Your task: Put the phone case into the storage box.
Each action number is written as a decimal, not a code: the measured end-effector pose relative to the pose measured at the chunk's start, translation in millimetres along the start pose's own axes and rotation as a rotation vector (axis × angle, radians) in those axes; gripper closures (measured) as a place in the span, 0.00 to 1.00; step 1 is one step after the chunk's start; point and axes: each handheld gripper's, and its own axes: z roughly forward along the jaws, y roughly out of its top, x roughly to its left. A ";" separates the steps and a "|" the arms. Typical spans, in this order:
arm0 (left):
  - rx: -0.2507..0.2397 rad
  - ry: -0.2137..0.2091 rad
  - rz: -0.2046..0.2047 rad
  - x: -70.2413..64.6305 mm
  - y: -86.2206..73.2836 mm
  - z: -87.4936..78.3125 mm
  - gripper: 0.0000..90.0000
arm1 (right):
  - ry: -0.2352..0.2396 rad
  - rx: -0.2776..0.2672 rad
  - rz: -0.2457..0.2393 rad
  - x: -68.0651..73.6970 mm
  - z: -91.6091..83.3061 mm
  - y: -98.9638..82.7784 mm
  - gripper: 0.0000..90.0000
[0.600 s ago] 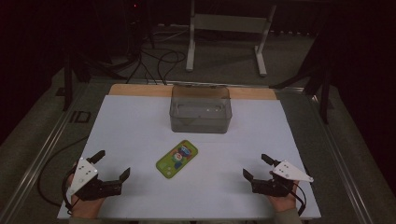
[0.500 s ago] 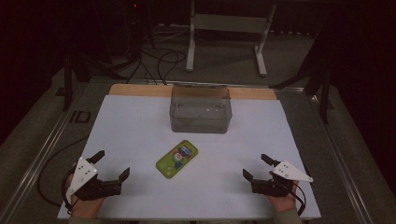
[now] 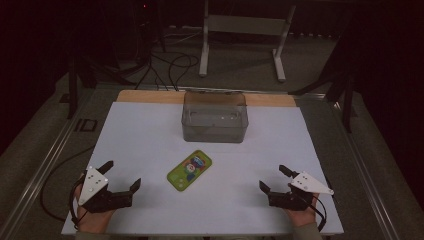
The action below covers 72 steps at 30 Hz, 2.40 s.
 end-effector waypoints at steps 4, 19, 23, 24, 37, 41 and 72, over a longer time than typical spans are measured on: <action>0.015 -0.004 0.000 -1.0 1.9 1.8 0.00 | 0.000 -0.002 0.001 0.5 0.1 -0.1 0.09; 0.054 -0.044 0.024 -6.2 15.4 12.1 0.00 | -0.001 0.000 -0.002 1.4 2.0 -1.3 0.09; 0.067 -0.057 0.033 -10.3 19.7 18.8 0.00 | -0.001 -0.001 -0.001 1.3 1.8 -1.4 0.09; 0.068 -0.060 0.035 -11.1 20.4 20.2 0.00 | -0.001 0.000 -0.002 1.3 2.0 -1.4 0.09; 0.114 -0.075 0.060 -14.2 28.5 30.2 0.00 | -0.003 0.000 0.000 1.4 1.9 -1.5 0.09; 0.128 -0.079 0.065 -14.9 30.4 33.8 0.00 | -0.002 0.000 0.000 1.3 2.0 -1.6 0.09; 0.217 -0.091 0.114 -24.3 43.3 58.6 0.00 | -0.005 0.006 0.005 0.6 2.8 -1.9 0.09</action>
